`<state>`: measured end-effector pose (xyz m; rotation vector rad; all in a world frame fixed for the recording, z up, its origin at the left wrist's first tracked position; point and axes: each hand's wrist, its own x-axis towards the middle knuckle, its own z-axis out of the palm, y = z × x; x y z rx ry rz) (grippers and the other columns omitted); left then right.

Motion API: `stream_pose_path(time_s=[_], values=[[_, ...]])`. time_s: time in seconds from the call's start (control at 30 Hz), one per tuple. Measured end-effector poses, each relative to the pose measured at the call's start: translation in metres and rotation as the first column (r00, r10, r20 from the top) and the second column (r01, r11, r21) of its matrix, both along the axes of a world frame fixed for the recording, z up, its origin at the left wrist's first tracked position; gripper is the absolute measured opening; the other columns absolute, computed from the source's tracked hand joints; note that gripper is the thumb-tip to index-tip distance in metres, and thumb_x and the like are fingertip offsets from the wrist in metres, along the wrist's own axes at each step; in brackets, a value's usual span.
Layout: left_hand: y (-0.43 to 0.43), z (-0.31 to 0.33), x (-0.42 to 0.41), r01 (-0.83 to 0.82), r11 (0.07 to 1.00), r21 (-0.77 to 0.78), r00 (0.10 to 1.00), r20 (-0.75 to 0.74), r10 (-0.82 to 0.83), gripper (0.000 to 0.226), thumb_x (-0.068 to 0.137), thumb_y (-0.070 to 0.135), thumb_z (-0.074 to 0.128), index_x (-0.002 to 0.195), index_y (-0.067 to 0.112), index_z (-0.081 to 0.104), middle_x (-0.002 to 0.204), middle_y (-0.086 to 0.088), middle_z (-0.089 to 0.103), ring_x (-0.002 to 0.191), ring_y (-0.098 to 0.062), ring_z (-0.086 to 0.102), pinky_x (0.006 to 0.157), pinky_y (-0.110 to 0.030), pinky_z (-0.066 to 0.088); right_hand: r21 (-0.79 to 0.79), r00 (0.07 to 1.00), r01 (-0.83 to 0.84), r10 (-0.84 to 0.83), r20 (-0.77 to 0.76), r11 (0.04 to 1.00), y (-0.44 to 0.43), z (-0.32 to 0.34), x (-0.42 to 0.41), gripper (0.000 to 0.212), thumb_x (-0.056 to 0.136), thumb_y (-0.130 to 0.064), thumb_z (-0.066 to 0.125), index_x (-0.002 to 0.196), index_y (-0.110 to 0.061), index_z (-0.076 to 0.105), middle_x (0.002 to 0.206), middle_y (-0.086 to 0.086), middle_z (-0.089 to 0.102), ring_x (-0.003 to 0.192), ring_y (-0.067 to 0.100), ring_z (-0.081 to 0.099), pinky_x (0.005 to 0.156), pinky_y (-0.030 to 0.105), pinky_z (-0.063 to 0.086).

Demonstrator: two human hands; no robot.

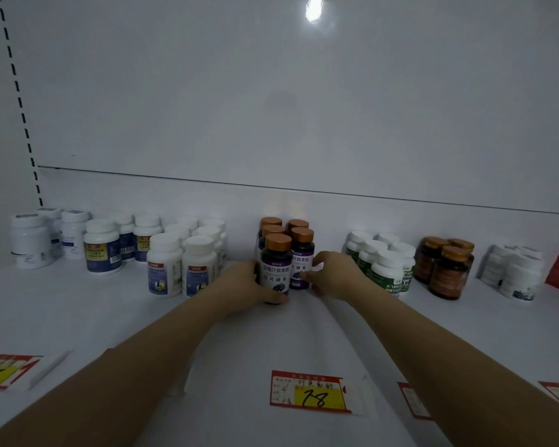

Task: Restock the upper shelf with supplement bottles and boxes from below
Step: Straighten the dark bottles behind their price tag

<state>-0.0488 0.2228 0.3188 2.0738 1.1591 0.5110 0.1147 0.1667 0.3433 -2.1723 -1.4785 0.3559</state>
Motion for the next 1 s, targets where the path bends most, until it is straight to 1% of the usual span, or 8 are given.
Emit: stream_pose_path(time_s=[0.07,0.2,0.27,0.47,0.57,0.7,0.83,1.0], values=[[0.0,0.0,0.002,-0.019,1.0,0.007,1.0,0.007,0.019,0.072,0.068,0.035,0.08,0.131,0.016,0.049,0.133,-0.001,0.057,0.117,-0.017,0.057,0.101,-0.03,0.046,-0.002,1.0,-0.003,0.003,-0.004,1.0,0.0,0.0,0.0,0.047,0.09,-0.032,0.06,0.13,-0.009,0.051,0.117,0.015,0.065,0.106,0.027,0.064,0.092,0.034,0.052],[0.002,0.001,0.002,0.007,0.999,-0.04,1.0,-0.021,-0.008,0.071,0.07,0.033,0.079,0.132,0.018,0.049,0.134,-0.001,0.057,0.119,-0.018,0.056,0.106,-0.035,0.042,-0.003,1.0,-0.023,0.023,0.0,1.0,0.001,-0.003,0.004,0.048,0.089,-0.033,0.062,0.13,-0.011,0.051,0.117,0.014,0.065,0.101,0.025,0.064,0.092,0.035,0.053],[0.003,0.002,0.002,0.014,0.998,-0.058,1.0,-0.022,-0.015,0.07,0.069,0.032,0.079,0.132,0.018,0.05,0.133,0.0,0.058,0.118,-0.018,0.056,0.108,-0.036,0.041,-0.006,1.0,-0.031,0.031,0.0,0.999,0.001,-0.004,0.005,0.051,0.088,-0.035,0.062,0.132,-0.011,0.05,0.119,0.014,0.065,0.105,0.026,0.064,0.094,0.036,0.052],[0.002,0.007,-0.001,0.044,0.987,-0.153,0.999,0.027,-0.04,0.061,0.075,0.014,0.076,0.13,0.013,0.051,0.132,-0.004,0.058,0.119,-0.02,0.054,0.109,-0.035,0.038,-0.029,0.999,-0.048,0.049,0.018,0.998,0.002,-0.002,0.005,0.052,0.089,-0.035,0.061,0.132,-0.011,0.049,0.122,0.013,0.062,0.11,0.026,0.061,0.096,0.037,0.051],[0.002,0.01,-0.002,0.057,0.981,-0.185,0.998,0.051,-0.049,0.06,0.076,0.008,0.074,0.131,0.011,0.049,0.132,-0.006,0.057,0.121,-0.021,0.054,0.109,-0.034,0.038,-0.022,0.999,-0.049,0.049,0.021,0.999,0.003,-0.003,0.006,0.053,0.089,-0.035,0.061,0.134,-0.012,0.047,0.123,0.013,0.062,0.11,0.026,0.061,0.096,0.036,0.051],[0.003,0.01,-0.003,0.056,0.98,-0.19,0.998,0.051,-0.048,0.062,0.075,0.008,0.075,0.131,0.01,0.05,0.132,-0.006,0.058,0.121,-0.021,0.054,0.11,-0.036,0.037,-0.036,0.997,-0.057,0.059,0.055,0.998,0.001,-0.003,0.005,0.049,0.09,-0.033,0.06,0.131,-0.01,0.049,0.122,0.013,0.062,0.109,0.026,0.061,0.095,0.036,0.051],[0.0,0.009,-0.002,0.046,0.982,-0.181,0.998,0.06,-0.036,0.06,0.075,0.008,0.075,0.129,0.012,0.051,0.131,-0.005,0.059,0.119,-0.02,0.055,0.106,-0.031,0.039,-0.062,0.988,-0.058,0.066,0.137,0.996,-0.002,0.001,0.003,0.044,0.091,-0.033,0.058,0.125,-0.007,0.053,0.119,0.013,0.062,0.107,0.025,0.062,0.092,0.033,0.052],[-0.002,0.009,-0.002,0.032,0.986,-0.164,0.998,0.051,-0.024,0.06,0.074,0.011,0.076,0.129,0.012,0.052,0.131,-0.005,0.059,0.118,-0.02,0.056,0.105,-0.03,0.04,-0.064,0.988,-0.054,0.063,0.141,0.996,-0.003,0.001,0.001,0.042,0.09,-0.031,0.059,0.124,-0.006,0.054,0.117,0.013,0.064,0.106,0.025,0.062,0.091,0.032,0.051]])
